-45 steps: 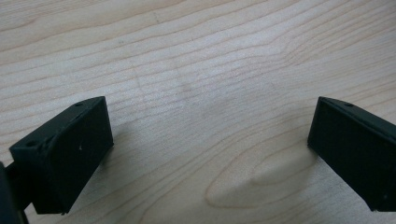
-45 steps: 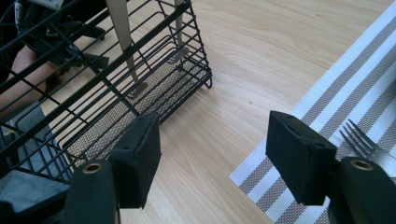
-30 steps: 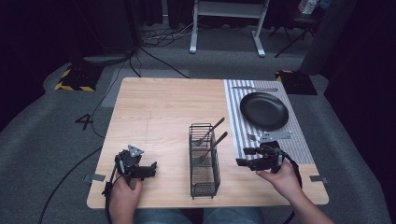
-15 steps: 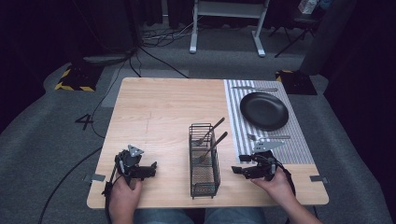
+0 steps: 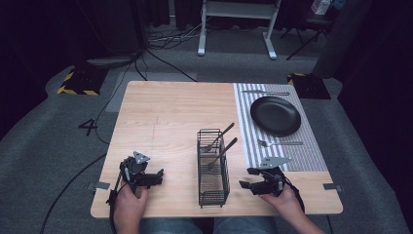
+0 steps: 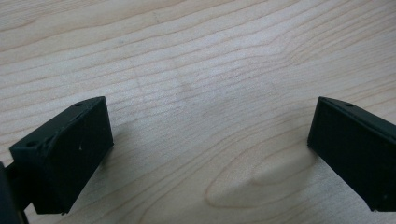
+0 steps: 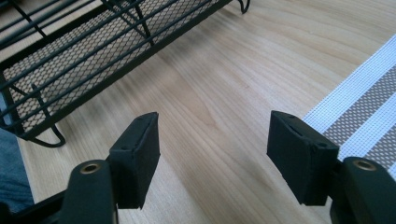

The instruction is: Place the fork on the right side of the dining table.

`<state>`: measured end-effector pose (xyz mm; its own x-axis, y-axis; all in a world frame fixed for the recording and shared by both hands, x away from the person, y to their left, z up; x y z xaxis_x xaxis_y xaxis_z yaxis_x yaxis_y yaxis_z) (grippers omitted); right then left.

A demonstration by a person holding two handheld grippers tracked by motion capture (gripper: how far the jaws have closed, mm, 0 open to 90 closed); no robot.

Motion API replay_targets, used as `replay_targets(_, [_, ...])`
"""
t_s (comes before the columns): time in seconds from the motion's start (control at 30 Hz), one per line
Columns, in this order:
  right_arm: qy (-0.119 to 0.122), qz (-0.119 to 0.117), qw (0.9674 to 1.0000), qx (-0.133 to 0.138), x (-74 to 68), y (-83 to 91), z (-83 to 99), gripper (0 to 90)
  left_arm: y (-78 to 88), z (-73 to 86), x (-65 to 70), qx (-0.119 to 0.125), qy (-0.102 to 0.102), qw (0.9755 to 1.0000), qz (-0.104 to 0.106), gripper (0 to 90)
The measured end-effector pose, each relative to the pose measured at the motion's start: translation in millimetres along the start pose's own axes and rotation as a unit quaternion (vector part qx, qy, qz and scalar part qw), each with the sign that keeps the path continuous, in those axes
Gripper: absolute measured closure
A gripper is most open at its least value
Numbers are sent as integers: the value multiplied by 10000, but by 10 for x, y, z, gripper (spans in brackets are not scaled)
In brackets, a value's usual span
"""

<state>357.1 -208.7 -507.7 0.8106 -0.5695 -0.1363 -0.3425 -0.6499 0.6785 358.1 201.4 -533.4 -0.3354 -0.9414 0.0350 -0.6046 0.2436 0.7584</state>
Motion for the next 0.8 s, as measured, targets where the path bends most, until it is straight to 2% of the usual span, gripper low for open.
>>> replay_targets(0.1, [117,44,9999,11,-28,-29,40,336,0,0,-2,-1,-14,10000,1,1])
replay_targets(0.3, [311,107,9993,-165,-87,-113,113,325,0,0,-2,-3,-15,10000,1,1])
replay_targets(0.43, [436,158,9989,-37,-105,-113,153,312,0,0,0,-1,-2,10000,0,2])
replay_targets(0.57, [715,296,9970,44,-124,-123,196,269,0,1,0,-1,-4,10000,-3,2])
replay_targets(0.8, [777,280,9966,-72,-142,-133,207,145,2,2,1,-5,-2,10000,-3,2])
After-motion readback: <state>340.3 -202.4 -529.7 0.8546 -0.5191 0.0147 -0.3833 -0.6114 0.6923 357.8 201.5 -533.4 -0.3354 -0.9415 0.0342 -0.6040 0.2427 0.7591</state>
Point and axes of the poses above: each handheld gripper's, and its own axes: y roughly backward along the jaws, z roughly out of its underside, x roughly to its right, the point moved 3 cm from there along -y, roughly forward along the jaws, and after that the axes turned 1 degree about -x, right-handed, at the moved point
